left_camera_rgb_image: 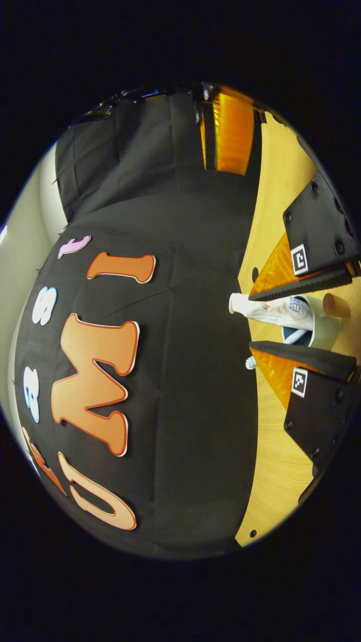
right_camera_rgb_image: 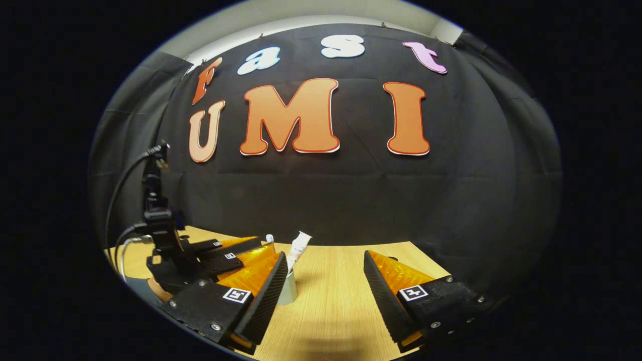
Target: Put the toothbrush and toothpaste on the desktop into the cup, then pick up the cup and place it on the coaster on the desktop.
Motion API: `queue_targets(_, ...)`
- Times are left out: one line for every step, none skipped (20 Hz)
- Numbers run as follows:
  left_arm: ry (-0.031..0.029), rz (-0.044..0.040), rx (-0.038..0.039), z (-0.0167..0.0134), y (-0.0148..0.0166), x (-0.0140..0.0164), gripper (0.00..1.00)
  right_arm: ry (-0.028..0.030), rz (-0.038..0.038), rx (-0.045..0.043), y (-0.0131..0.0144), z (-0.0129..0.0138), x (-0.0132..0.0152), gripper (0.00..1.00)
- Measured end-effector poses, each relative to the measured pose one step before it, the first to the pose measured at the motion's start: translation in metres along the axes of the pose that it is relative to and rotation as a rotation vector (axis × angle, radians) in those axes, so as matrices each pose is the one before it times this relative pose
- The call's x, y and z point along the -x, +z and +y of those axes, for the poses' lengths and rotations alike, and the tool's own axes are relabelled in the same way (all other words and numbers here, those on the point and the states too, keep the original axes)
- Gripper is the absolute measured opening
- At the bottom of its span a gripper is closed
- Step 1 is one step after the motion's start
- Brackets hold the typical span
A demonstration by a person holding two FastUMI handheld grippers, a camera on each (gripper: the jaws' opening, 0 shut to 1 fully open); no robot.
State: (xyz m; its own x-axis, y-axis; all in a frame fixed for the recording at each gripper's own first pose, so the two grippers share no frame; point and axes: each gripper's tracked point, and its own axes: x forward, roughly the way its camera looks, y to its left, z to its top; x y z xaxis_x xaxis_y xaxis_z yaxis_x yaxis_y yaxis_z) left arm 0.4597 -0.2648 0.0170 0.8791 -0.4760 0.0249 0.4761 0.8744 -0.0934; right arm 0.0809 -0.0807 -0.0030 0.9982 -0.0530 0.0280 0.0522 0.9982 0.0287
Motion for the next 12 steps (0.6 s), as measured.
queue_targets(0.00414,-0.00556,-0.00656,-0.00012,0.00631,0.00733,0.59,0.00466,0.01191,0.00390,-0.00062,0.00348,0.00096,0.92)
queue_targets(0.00438,0.01094,-0.01708,0.00067,0.00437,0.00873,0.70,0.00203,0.01512,0.00368,0.00002,0.00340,0.00092,0.92)
queue_targets(0.00112,0.01401,-0.02289,0.00120,0.00095,0.00665,0.77,-0.00305,0.01455,0.00497,-0.00019,0.00223,0.00017,0.92)
queue_targets(0.01434,0.00669,-0.00867,0.00552,0.00231,0.00881,0.85,-0.00631,0.01985,0.00720,-0.00077,0.00244,-0.00019,0.92)
queue_targets(0.00646,0.00290,0.00002,0.00619,0.00242,0.00759,0.93,0.00426,0.01552,0.00750,0.00063,0.00509,-0.00024,0.92)
queue_targets(0.02278,-0.00069,0.00254,0.00996,0.00411,0.01090,0.96,0.00470,0.01929,0.00736,-0.00001,0.00500,-0.00031,0.92)
queue_targets(0.01763,-0.00418,0.00215,0.00858,0.00468,0.01079,1.00,0.00951,0.01630,0.00833,-0.00013,0.00576,0.00032,0.92)
queue_targets(0.01993,-0.00441,-0.00132,0.00777,0.00515,0.01158,1.00,0.00232,0.01946,0.00478,-0.00034,0.00480,-0.00074,0.92)
queue_targets(0.01077,-0.00467,-0.01260,0.00759,0.00213,0.01084,1.00,0.00292,0.02539,0.00012,-0.00195,0.00359,-0.00169,0.92)
queue_targets(0.01037,-0.00736,-0.00460,0.00778,-0.00108,0.01550,0.98,0.00422,0.03150,0.00316,-0.00378,0.00612,-0.00198,0.92)
queue_targets(0.01730,0.00303,-0.00269,0.00941,0.00038,0.00948,1.00,0.00388,0.02450,0.00659,-0.00180,0.00628,-0.00123,0.92)
queue_targets(0.01953,0.00332,-0.00417,0.01047,0.00136,0.01059,1.00,0.00226,0.02213,0.00591,-0.00093,0.00564,-0.00126,0.92)
